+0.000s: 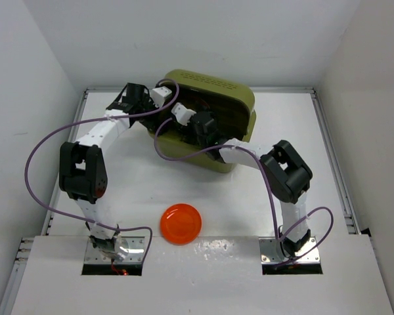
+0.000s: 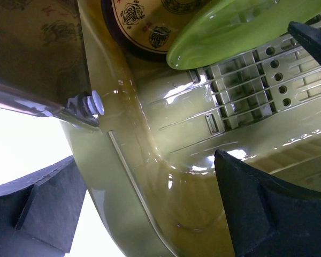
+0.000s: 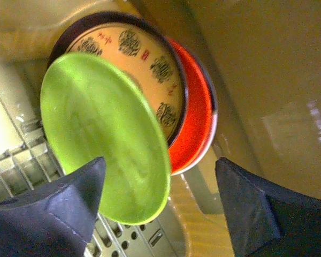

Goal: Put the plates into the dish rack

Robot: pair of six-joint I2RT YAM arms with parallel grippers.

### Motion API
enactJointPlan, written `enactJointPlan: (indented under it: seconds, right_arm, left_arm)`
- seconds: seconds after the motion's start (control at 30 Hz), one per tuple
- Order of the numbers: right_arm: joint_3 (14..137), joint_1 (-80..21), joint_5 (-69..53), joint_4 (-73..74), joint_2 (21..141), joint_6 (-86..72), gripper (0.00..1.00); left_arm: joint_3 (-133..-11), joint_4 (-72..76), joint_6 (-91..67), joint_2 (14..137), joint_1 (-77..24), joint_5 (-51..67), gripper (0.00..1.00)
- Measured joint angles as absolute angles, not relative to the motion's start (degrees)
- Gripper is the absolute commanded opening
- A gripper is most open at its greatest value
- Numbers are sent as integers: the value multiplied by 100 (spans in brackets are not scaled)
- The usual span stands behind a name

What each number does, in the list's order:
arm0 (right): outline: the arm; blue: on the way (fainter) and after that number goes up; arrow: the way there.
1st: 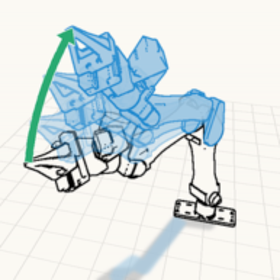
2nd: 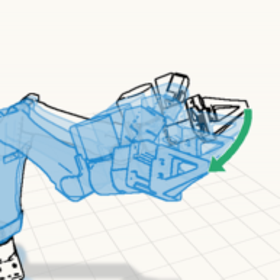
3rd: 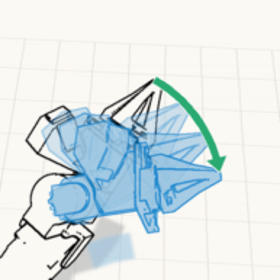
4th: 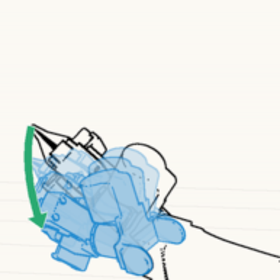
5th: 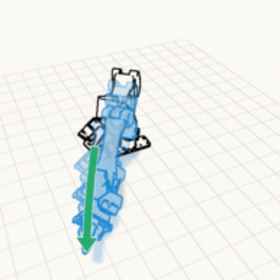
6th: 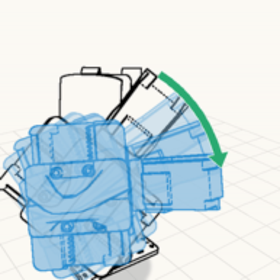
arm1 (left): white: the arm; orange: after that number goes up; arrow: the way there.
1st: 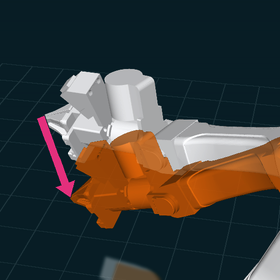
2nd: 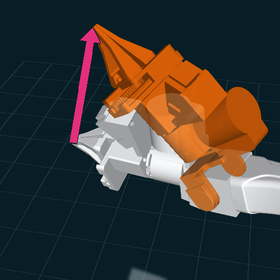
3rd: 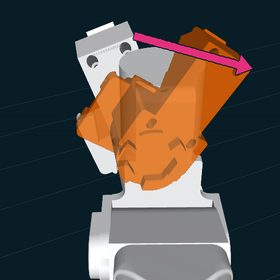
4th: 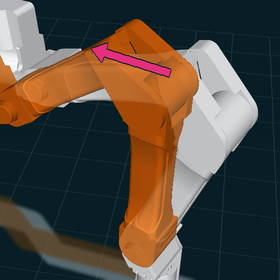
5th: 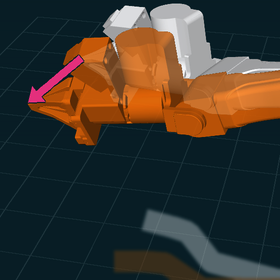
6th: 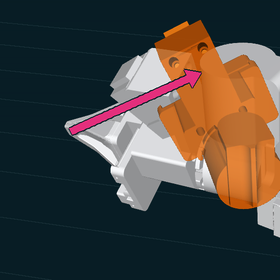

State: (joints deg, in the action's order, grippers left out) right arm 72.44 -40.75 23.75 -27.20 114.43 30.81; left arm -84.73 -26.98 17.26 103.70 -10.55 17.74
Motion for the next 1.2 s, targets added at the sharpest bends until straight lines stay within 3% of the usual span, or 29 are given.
enactJointPlan:
  seconds: [0.13, 0.43, 0.97, 1.2]
  right_arm:
    - [7430, -4119, 2482, -2687, 11443, 3124, 89]
    - [7644, -4294, 2482, -2408, 11253, 3135, 89]
    - [7867, -4222, -193, 329, 9349, 840, 87]
    - [6921, -4344, -989, 1081, 8512, -58, 83]
  left_arm:
    - [-8455, -2685, 1726, 10361, -1055, 1782, 100]
    - [-8447, -2661, 1728, 10359, -1050, 1782, 100]
    - [-8453, -2886, 1835, 10191, -1041, 1756, 100]
    - [-8455, -2941, 1741, 10007, -1041, 1723, 100]
